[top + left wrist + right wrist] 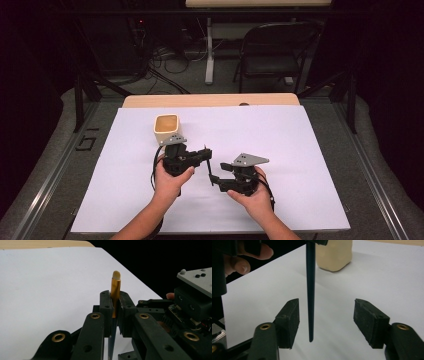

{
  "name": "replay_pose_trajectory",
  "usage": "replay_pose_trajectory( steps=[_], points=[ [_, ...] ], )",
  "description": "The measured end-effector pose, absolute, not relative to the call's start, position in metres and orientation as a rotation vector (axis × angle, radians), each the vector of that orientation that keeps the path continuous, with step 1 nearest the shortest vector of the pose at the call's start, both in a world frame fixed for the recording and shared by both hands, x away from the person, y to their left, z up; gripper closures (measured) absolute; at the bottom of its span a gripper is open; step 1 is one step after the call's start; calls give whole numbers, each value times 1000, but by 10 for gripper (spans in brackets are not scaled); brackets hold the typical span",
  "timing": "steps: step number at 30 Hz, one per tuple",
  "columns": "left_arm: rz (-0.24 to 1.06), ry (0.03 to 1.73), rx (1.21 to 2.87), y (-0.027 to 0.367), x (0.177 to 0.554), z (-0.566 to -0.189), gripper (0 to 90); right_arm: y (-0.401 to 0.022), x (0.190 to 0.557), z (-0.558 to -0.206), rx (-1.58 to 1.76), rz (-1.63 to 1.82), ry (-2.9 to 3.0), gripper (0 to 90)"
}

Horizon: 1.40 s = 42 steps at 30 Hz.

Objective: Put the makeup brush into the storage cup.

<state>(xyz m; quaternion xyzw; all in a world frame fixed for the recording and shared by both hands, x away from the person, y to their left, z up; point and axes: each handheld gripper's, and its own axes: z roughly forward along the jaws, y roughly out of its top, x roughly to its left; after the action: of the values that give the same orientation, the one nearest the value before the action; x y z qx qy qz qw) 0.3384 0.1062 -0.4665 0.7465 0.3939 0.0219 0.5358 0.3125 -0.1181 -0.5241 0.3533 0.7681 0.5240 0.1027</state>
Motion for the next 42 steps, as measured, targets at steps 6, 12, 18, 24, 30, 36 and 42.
replay_pose_trajectory(
  steps=[6,12,18,24,30,36,42],
  points=[
    [81,938,1784,108,339,-465,835,-121,313,-524,1032,1501,2260,334],
    [113,934,1792,110,338,-462,835,-121,312,-523,990,1464,2251,334],
    [160,933,1803,113,339,-456,835,-120,310,-523,949,1430,2255,334],
    [197,947,1809,120,341,-450,835,-125,309,-523,948,1421,2257,331],
    [213,953,1811,126,343,-446,835,-129,309,-524,970,1430,2242,332],
    [214,961,1814,129,346,-445,835,-133,310,-523,1000,1435,2233,332],
    [233,965,1818,132,349,-442,835,-135,310,-522,997,1430,2223,332]
  ],
)
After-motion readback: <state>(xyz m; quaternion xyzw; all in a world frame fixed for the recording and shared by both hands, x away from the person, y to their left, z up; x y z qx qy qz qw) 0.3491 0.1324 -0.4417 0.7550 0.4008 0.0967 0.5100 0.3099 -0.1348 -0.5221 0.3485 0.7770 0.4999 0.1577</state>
